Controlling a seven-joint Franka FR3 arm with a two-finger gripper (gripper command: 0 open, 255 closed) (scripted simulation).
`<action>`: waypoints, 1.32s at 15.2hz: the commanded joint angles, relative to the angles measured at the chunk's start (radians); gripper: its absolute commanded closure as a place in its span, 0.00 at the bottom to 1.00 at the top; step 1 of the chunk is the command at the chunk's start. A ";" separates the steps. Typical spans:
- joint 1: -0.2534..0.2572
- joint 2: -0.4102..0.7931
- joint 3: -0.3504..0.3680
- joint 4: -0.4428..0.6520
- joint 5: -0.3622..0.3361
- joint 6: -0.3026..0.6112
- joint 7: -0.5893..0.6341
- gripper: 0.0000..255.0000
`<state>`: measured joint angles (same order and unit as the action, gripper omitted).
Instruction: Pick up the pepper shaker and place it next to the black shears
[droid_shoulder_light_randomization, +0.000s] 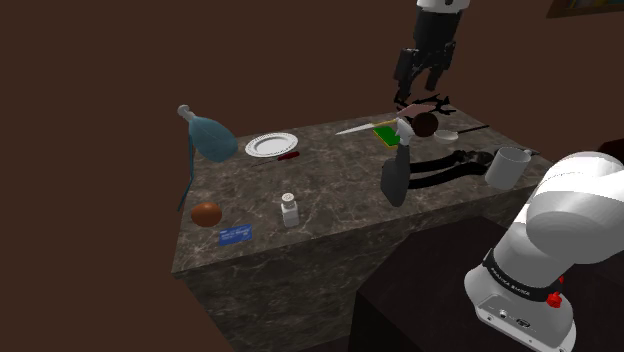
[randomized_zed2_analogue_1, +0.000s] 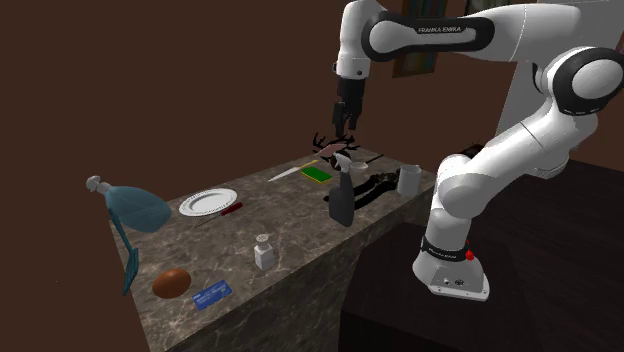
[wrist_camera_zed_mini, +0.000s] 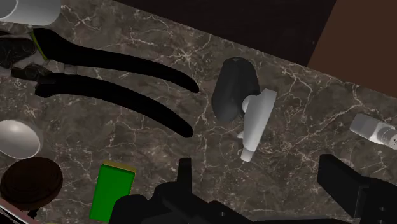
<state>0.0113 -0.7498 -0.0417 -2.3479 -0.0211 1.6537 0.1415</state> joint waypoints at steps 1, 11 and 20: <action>0.000 0.000 0.000 0.000 0.000 0.000 0.000 0.00; 0.075 0.176 0.172 -0.041 0.069 0.216 0.157 0.00; 0.120 0.422 0.323 0.024 0.064 0.393 0.311 0.00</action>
<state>0.1249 -0.3579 0.2611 -2.3310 0.0456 2.0248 0.4290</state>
